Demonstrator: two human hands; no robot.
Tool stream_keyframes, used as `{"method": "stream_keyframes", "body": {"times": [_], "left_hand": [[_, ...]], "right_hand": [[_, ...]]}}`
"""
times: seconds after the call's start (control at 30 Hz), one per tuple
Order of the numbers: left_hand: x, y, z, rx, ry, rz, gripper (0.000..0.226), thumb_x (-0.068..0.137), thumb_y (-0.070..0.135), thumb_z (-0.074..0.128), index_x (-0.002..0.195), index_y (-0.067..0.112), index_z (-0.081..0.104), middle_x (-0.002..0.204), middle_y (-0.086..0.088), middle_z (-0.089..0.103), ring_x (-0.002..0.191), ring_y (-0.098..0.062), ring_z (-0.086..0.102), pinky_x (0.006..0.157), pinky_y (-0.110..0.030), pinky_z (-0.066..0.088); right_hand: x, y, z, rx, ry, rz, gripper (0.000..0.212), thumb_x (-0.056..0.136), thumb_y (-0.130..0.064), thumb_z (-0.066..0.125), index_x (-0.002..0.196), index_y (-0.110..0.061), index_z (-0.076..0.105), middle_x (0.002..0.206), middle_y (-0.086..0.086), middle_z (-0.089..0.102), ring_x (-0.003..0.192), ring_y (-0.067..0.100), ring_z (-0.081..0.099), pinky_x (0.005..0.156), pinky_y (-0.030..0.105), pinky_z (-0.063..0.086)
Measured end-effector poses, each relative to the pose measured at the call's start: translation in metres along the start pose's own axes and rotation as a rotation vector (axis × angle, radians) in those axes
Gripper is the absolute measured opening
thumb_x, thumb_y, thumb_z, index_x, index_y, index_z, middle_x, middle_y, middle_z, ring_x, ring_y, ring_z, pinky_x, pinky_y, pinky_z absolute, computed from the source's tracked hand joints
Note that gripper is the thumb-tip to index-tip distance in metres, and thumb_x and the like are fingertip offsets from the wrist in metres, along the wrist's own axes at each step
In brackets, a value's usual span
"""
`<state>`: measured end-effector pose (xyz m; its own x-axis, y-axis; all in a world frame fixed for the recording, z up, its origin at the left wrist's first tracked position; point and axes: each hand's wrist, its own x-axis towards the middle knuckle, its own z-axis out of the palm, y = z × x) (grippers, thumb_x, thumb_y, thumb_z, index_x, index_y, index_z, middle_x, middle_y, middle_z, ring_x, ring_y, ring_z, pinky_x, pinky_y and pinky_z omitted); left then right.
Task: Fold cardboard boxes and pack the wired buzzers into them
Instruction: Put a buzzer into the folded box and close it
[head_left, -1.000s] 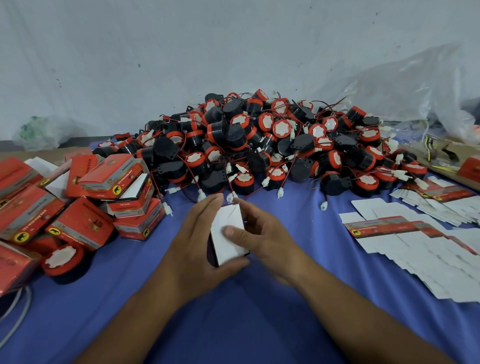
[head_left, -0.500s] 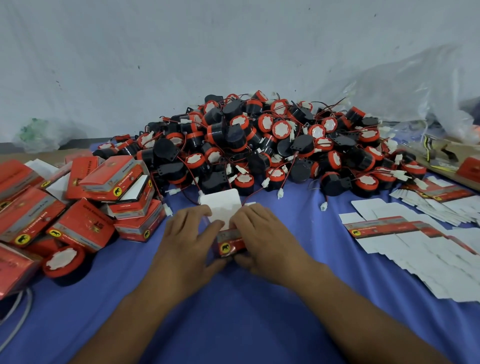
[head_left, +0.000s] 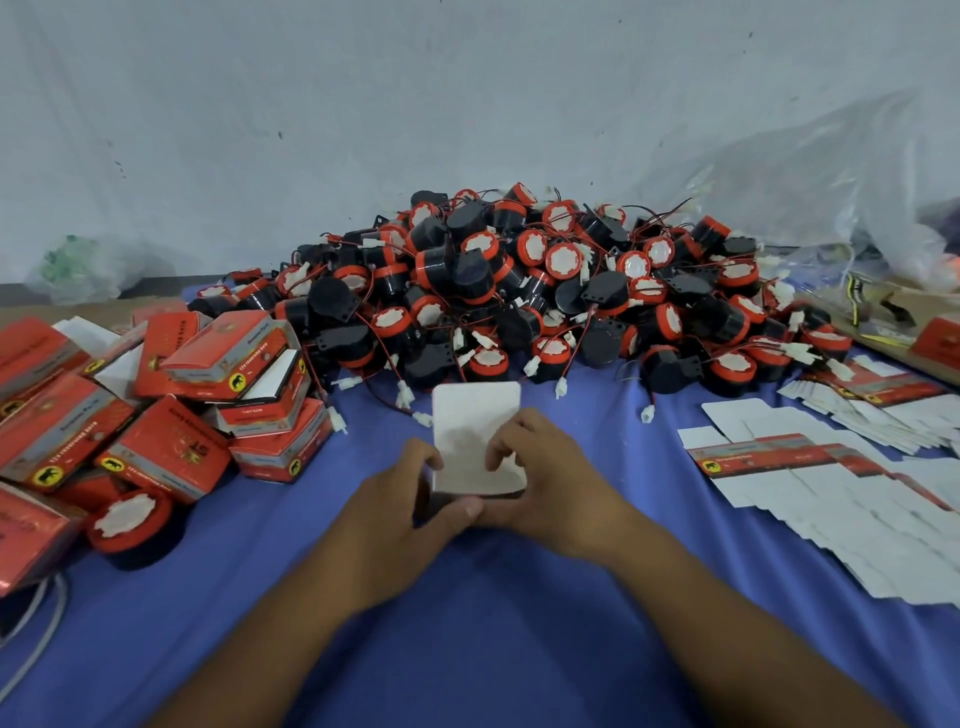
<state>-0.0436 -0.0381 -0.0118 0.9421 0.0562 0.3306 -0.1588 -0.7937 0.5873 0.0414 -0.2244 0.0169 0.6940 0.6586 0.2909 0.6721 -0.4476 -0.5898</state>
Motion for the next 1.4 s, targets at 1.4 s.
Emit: {"method": "stream_keyframes", "body": {"times": [1.4], "left_hand": [[0.0, -0.003, -0.004, -0.263, 0.142, -0.03, 0.058, 0.067, 0.063, 0.07, 0.119, 0.048, 0.049, 0.119, 0.033, 0.055, 0.108, 0.006, 0.056, 0.085, -0.009, 0.046]], "right_hand": [[0.022, -0.024, 0.008, -0.326, -0.001, -0.065, 0.043, 0.091, -0.057, 0.059, 0.107, -0.017, 0.058, 0.1, -0.006, 0.042, 0.086, 0.014, 0.039, 0.071, 0.026, 0.033]]}}
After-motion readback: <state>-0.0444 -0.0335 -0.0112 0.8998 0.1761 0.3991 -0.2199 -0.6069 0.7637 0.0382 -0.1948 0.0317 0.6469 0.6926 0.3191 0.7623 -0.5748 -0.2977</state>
